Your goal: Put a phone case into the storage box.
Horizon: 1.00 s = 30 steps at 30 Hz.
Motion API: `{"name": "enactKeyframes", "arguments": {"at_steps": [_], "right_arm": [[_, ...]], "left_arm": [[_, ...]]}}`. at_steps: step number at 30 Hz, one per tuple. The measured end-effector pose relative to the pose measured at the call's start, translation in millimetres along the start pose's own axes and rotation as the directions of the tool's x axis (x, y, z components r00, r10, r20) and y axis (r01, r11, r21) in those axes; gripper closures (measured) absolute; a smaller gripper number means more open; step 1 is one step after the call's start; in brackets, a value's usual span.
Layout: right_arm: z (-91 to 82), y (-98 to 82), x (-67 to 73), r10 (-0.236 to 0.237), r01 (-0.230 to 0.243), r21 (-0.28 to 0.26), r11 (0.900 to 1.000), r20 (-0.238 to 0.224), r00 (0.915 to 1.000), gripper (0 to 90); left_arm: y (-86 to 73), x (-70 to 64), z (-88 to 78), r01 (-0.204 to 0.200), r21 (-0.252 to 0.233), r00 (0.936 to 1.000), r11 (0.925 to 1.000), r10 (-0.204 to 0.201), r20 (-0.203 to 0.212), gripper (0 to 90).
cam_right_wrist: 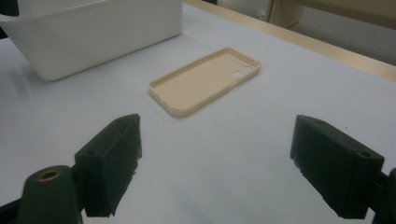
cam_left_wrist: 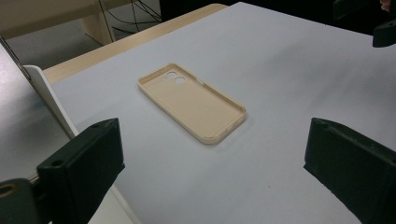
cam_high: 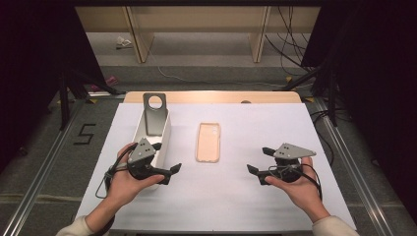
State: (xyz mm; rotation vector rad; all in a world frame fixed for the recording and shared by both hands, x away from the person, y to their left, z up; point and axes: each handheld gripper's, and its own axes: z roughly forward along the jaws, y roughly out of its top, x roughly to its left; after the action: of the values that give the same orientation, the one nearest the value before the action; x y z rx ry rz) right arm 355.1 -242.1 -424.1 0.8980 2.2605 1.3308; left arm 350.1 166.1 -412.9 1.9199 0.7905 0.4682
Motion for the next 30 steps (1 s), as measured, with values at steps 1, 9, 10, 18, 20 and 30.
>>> {"name": "enactKeyframes", "arguments": {"at_steps": [1, 9, 10, 18, 20, 30], "right_arm": [[0.1, 0.0, 0.1, 0.0, 0.0, 0.001, 1.0, 0.0, 1.0, 17.3], [-0.9, 0.2, 0.5, 0.005, -0.005, 0.003, 1.0, 0.009, 0.9999, 17.3], [-1.0, 0.1, 0.5, 0.006, -0.006, 0.002, 1.0, 0.009, 0.9999, 17.3], [-1.6, -0.2, 1.1, 0.008, -0.008, 0.002, 1.0, 0.013, 0.9999, 17.3], [-1.9, -0.2, 1.2, 0.009, -0.009, 0.001, 1.0, 0.012, 0.9999, 17.3], [-6.6, -1.9, -1.8, 0.018, -0.017, -0.007, 1.0, 0.019, 0.9997, 17.3]], "left_arm": [[-0.1, -0.3, 0.2, -0.002, 0.003, 1.0, 1.0, 0.002, 0.003, 4.3], [8.4, -4.8, 5.2, -0.061, 0.084, 0.9978, 0.9946, 0.058, 0.03, 11.1], [10.8, -6.2, 6.3, -0.081, 0.096, 0.9964, 0.9921, 0.078, 0.034, 12.8], [29.6, -23.3, 32.3, -0.252, 0.212, 0.9671, 0.9444, 0.236, 0.094, 17.3], [34.3, -26.3, 43.3, -0.296, 0.25, 0.954, 0.9219, 0.272, 0.127, 19.5], [49.3, -34.8, 95.1, -0.46, 0.374, 0.8879, 0.8051, 0.411, 0.206, 23.1]]}}
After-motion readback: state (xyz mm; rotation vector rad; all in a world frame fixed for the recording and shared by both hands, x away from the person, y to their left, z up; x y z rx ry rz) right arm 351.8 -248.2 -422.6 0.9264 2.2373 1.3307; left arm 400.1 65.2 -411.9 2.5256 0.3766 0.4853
